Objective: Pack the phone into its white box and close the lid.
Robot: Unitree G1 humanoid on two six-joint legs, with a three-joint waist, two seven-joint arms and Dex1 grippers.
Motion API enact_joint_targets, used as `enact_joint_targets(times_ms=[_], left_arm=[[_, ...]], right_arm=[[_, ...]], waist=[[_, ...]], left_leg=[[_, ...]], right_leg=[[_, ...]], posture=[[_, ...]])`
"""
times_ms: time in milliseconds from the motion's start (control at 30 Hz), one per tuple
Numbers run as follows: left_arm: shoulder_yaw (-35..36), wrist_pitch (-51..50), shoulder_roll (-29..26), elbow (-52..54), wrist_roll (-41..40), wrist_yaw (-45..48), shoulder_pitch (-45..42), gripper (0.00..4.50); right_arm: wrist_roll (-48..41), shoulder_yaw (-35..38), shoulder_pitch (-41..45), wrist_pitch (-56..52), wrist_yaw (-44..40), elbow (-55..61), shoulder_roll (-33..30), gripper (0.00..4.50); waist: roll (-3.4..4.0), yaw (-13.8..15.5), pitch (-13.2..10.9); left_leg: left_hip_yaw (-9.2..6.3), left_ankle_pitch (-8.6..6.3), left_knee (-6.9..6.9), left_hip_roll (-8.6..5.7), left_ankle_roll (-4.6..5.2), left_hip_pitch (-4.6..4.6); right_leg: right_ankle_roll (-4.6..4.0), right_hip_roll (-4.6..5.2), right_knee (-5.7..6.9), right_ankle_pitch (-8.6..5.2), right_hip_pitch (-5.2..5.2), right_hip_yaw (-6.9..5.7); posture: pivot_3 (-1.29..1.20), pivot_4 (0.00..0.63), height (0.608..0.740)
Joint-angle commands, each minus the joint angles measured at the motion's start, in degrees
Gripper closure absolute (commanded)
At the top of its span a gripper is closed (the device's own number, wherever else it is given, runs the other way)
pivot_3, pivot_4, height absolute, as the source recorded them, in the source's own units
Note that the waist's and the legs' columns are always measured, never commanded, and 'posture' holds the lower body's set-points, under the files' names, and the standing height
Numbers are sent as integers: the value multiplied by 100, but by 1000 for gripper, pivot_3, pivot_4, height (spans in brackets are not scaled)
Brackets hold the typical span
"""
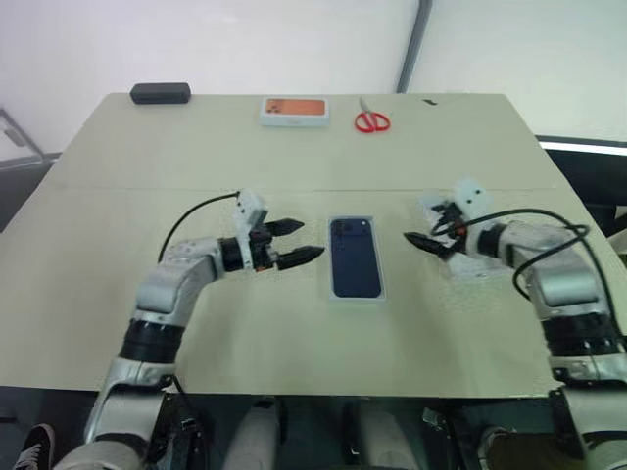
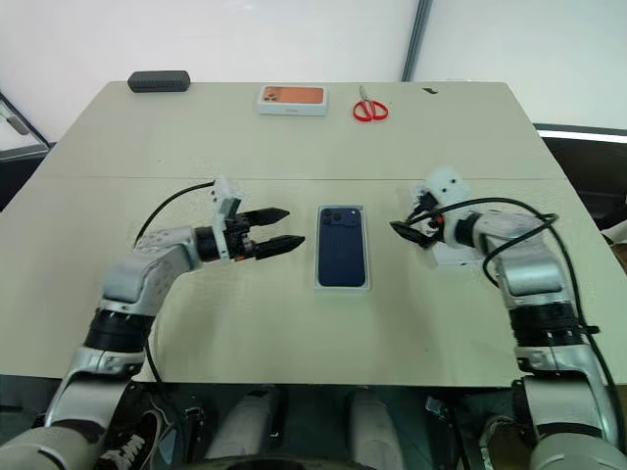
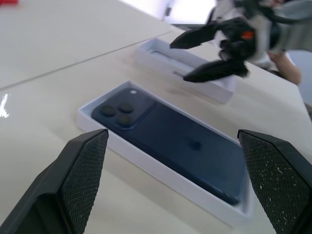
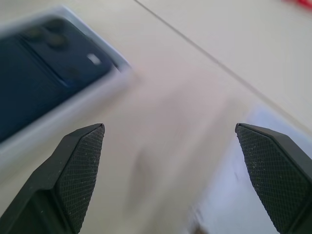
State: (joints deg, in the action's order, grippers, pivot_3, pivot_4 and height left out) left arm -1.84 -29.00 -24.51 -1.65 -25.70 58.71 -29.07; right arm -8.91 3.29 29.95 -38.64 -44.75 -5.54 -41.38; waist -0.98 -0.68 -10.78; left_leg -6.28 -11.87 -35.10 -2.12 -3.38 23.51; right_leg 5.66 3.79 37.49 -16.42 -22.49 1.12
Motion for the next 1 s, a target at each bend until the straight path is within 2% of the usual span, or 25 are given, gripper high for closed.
enact_joint_targets(times_ms=[33, 167, 300, 467, 600, 767, 1000], left_arm=[[88, 479, -146, 86, -91, 410, 10, 20], [-28, 918, -197, -150, 84, 643, 10, 20], [-138, 1001, 13, -249, 101, 586, -43, 20], [-255, 1076, 227, -199, 191, 422, 18, 20], [-209, 992, 397, -69, 104, 95, 107, 20], [-252, 942, 419, 193, 96, -94, 381, 20], [-250, 908, 483, 318, 63, -351, 515, 20]], right_arm=[[-3, 5, -103, -890, 188, 785, -281, 0], [-96, -227, -75, -2232, 412, 1408, -386, 0], [-235, -483, 297, -3287, 549, 1583, -331, 0], [-180, -778, 1045, -3892, 846, 966, -173, 0], [-262, -598, 1610, -4487, 1133, 383, 162, 0], [-322, -1075, 1986, -5122, 1255, 4, 113, 0], [-492, -1480, 2504, -5296, 1148, -584, -1, 0]], waist=[[1, 1, 0], [4, -22, 2], [7, -17, 1], [7, -21, 1], [7, -16, 1], [8, -21, 1], [8, -22, 0]], left_leg=[[0, 0, 0, 0, 0, 0], [0, -2, -1, 0, 3, 0], [-2, -4, 0, 2, 9, 0], [0, -5, -4, 0, 10, 0], [-1, -5, 0, 1, 11, 1], [0, -7, -1, 0, 13, 1], [5, -7, -2, -1, 14, 1]], right_leg=[[-1, 0, 0, 0, 0, 0], [-2, 0, -1, -1, -1, 3], [-1, -1, 0, 0, -6, 8], [0, 0, 0, 0, -5, 10], [1, -3, 1, 1, -7, 7], [1, 0, 6, 1, -10, 11], [1, -2, 7, 1, -10, 11]], posture=[[0, 150, 740], [0, 150, 740], [0, 150, 740], [0, 150, 740], [0, 150, 740], [0, 150, 740], [0, 150, 740]])
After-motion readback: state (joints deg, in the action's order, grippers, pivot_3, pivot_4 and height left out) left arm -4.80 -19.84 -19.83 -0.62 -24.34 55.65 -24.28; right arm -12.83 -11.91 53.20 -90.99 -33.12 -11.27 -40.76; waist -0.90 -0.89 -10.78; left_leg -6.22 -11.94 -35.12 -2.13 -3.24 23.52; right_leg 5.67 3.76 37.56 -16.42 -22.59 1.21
